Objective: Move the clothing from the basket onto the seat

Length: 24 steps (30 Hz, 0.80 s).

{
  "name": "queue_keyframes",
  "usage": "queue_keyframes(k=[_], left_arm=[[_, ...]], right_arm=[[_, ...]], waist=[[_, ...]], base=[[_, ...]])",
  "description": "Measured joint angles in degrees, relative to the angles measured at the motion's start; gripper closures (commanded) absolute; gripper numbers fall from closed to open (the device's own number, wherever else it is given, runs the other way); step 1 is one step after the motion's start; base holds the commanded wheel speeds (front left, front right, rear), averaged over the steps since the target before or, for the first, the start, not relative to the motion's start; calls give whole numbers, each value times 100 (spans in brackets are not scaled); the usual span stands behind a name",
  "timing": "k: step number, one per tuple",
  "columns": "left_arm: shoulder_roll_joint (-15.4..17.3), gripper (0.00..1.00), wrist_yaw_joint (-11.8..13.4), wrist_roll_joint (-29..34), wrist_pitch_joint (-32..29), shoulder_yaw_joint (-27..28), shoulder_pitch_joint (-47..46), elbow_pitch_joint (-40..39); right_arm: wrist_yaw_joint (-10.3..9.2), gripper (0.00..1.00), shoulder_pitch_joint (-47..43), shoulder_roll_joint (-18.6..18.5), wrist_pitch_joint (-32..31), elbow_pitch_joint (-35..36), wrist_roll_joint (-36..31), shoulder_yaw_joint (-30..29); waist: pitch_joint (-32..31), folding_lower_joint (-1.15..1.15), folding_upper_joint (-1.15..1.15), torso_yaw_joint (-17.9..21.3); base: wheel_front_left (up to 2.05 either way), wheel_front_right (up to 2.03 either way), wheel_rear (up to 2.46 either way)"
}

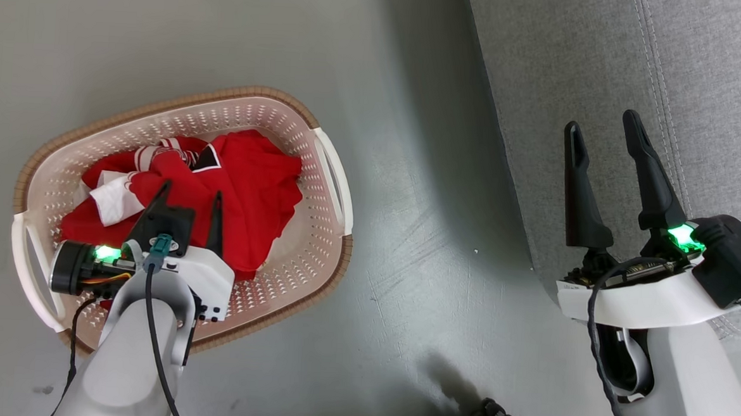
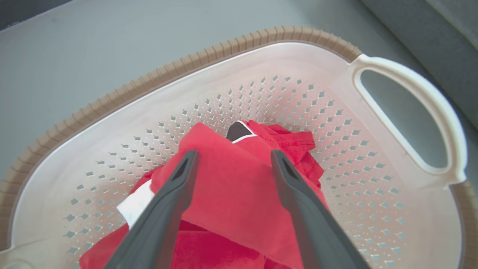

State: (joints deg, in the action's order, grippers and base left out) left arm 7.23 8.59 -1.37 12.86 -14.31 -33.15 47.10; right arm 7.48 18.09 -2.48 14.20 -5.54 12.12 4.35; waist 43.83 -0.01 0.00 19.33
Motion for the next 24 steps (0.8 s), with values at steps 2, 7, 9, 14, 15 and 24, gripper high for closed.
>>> queue_keyframes(k=[2,7,9,14,15,24], left_arm=[[8,0,45,0,-2,20,-21,55],[48,0,223,1,-57,99,-102,198],[68,0,283,1,-56,127,-153,226],[82,0,415,10,-55,148,-248,297],[87,0,463,11,-55,159,-254,324],[102,41,609,16,-176,194,-270,649]], right_arm=[[0,0,50,0,0,-9,10,4],[0,0,214,0,0,4,56,11],[0,0,227,0,0,10,56,12],[0,0,285,0,0,11,58,10],[0,0,310,0,0,11,59,11],[0,0,334,0,0,3,115,29]], waist=[[41,0,0,24],[130,0,0,63],[155,0,0,68],[189,0,0,60],[191,0,0,58],[197,0,0,56]], base=[[0,0,0],[0,0,0],[0,0,0],[0,0,0],[0,0,0],[0,0,0]])
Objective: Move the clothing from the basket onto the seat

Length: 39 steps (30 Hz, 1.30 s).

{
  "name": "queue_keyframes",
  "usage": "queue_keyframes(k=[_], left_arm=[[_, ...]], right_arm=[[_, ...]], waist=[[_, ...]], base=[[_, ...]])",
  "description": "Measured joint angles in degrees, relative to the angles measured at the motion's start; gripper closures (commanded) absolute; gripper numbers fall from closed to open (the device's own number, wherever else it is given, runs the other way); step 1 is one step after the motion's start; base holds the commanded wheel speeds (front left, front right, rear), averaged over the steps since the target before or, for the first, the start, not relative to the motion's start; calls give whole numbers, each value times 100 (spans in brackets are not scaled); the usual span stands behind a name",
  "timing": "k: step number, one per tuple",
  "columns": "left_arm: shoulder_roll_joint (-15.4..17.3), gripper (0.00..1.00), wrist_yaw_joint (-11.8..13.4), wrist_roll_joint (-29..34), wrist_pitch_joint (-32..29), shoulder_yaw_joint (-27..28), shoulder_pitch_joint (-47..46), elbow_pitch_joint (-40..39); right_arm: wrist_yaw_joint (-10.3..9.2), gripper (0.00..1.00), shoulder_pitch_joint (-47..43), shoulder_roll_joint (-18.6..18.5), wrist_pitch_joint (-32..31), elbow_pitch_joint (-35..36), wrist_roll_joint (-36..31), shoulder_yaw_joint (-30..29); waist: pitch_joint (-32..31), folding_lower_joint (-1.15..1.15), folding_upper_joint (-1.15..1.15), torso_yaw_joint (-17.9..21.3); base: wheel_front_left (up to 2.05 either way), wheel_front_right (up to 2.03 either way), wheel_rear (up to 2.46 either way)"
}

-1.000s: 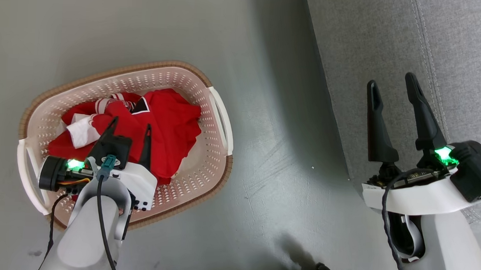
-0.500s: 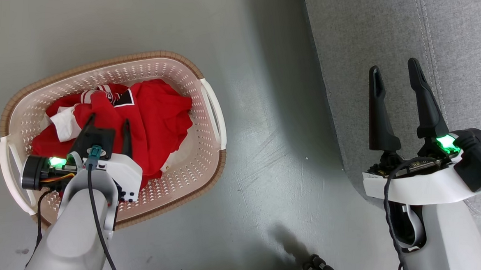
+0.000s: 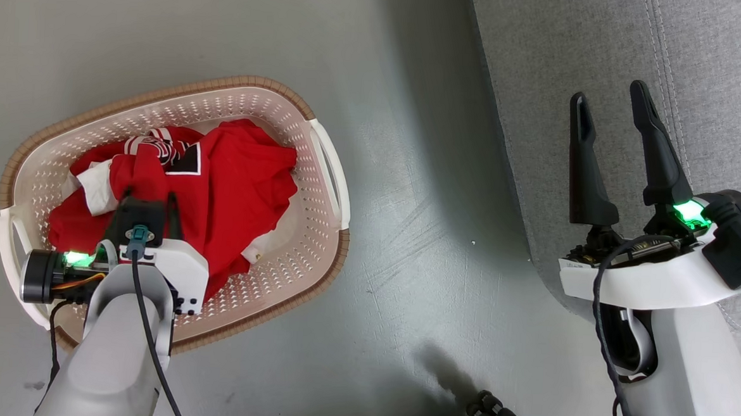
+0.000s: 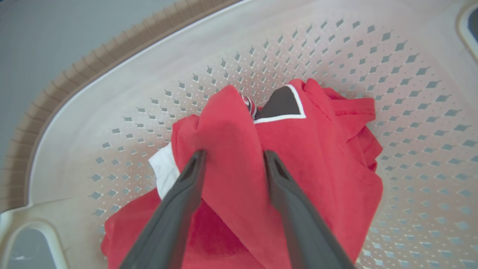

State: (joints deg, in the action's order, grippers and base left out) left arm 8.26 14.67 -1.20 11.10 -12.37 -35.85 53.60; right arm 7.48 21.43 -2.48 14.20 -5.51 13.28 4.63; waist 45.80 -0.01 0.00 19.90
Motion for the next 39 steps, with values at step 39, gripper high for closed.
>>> queue_keyframes(k=[39], left_arm=[[-165,100,-311,-70,312,-144,-166,-784]], right_arm=[[0,0,125,-3,8,-263,-320,36]], waist=[[-593,0,0,-372]], base=[[0,0,0]])
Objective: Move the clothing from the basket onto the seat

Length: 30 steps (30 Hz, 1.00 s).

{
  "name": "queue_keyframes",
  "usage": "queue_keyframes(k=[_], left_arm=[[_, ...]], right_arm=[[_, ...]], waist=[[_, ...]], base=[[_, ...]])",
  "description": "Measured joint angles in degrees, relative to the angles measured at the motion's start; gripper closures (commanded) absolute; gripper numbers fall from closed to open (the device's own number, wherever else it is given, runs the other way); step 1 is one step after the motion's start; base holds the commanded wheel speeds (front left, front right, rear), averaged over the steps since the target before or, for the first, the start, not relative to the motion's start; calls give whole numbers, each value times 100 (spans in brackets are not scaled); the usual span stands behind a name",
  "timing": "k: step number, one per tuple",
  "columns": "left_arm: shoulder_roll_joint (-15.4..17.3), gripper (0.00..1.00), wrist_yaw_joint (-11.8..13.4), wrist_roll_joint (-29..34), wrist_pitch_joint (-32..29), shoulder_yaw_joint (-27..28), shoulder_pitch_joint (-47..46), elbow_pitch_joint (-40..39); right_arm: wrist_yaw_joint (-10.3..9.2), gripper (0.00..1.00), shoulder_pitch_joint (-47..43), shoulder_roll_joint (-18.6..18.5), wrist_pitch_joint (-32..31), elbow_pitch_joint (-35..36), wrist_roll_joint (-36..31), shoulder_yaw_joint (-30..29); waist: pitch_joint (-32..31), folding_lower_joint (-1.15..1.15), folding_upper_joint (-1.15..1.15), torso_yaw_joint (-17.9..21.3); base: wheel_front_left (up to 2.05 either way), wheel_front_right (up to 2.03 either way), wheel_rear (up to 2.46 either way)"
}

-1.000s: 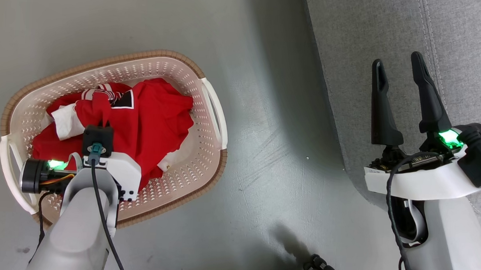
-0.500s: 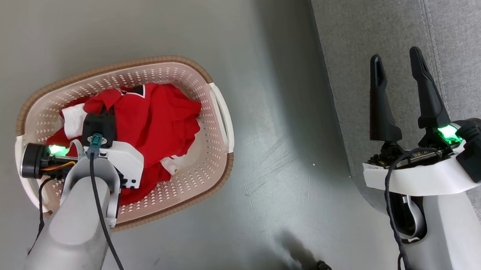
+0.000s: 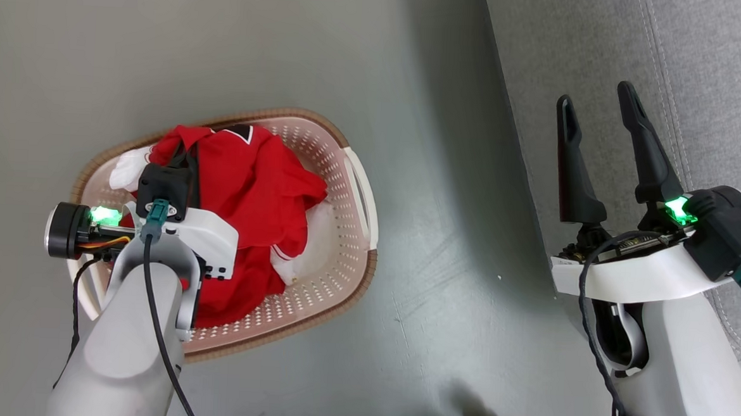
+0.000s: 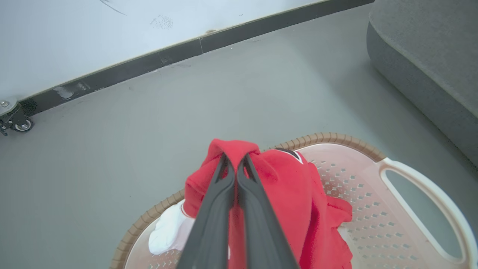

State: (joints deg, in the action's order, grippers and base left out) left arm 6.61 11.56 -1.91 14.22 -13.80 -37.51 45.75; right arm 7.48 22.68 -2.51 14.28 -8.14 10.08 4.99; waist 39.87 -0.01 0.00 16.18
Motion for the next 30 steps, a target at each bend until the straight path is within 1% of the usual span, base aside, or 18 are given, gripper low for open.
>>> queue_keyframes(k=[3,11,18,30], left_arm=[[-10,100,-5,0,0,-14,64,-174],[-62,100,-52,-1,1,-68,255,-1068],[-89,100,-56,-42,18,-91,475,-1616],[-73,100,-107,-47,19,-164,825,-2295]], right_arm=[[0,0,1,-1,0,-64,-49,2],[0,0,1,-14,1,-264,-225,136],[1,0,-2,-201,1,-534,-353,724],[1,0,-15,-454,1,-748,-253,1202]], waist=[[-115,0,0,-59],[-490,0,0,-255],[-810,0,0,-432],[-1416,0,0,-702]], base=[[0,0,0],[0,0,0],[0,0,0],[0,0,0]])
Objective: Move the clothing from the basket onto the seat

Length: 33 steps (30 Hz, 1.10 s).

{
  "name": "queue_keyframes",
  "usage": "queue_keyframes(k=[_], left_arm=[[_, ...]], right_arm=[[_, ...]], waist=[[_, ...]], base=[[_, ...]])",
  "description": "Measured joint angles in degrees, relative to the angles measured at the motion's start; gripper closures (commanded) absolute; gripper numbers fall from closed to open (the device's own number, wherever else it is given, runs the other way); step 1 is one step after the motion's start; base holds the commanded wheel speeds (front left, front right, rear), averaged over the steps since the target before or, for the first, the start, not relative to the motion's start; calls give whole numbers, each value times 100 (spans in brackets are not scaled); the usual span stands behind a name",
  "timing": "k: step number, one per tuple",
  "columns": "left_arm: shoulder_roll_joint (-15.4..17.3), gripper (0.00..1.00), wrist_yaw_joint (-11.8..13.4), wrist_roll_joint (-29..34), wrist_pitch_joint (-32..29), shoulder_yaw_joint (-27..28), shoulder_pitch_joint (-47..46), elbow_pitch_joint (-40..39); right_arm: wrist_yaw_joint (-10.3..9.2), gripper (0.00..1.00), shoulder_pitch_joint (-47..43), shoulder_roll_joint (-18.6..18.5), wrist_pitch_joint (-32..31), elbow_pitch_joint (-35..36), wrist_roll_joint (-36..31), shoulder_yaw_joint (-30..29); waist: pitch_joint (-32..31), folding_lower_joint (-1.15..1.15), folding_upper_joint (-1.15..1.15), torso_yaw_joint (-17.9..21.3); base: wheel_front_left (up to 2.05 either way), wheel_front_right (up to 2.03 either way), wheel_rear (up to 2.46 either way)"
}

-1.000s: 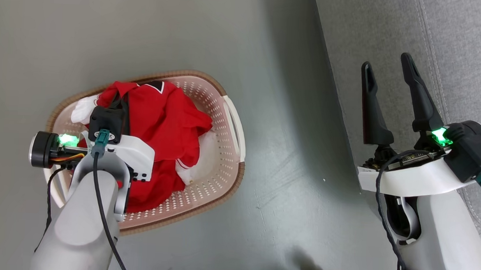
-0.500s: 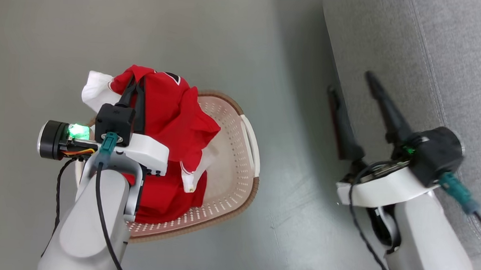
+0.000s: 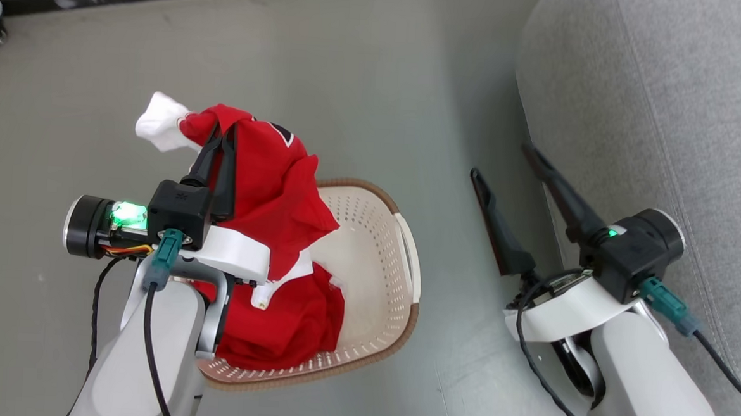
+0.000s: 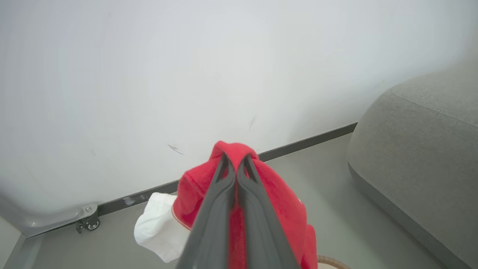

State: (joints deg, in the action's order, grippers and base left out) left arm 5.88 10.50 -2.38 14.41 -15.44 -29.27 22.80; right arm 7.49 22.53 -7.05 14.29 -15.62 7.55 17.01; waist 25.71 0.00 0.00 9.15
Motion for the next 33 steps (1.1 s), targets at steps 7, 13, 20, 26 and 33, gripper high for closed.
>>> queue_keyframes(k=[7,13,20,26,33], left_arm=[[46,100,-172,-102,1,25,51,-390],[115,100,-330,-140,5,-8,86,-636],[190,100,-615,-153,7,-156,92,-887],[189,100,-735,-160,7,-285,143,-1123],[194,100,-950,-263,7,-408,282,-1276]], right_arm=[[0,0,-80,-149,0,-169,118,396],[0,0,-137,-298,0,-280,270,698],[0,0,-189,-508,-16,-349,355,843],[0,0,-334,-631,-69,-411,475,1029],[0,0,-402,-733,-126,-438,648,1378]], waist=[[-376,0,0,-129],[-706,0,0,-229],[-1091,0,0,-330],[-1407,0,0,-409],[-1748,0,0,-498]], base=[[0,0,0],[0,0,0],[0,0,0],[0,0,0],[0,0,0]])
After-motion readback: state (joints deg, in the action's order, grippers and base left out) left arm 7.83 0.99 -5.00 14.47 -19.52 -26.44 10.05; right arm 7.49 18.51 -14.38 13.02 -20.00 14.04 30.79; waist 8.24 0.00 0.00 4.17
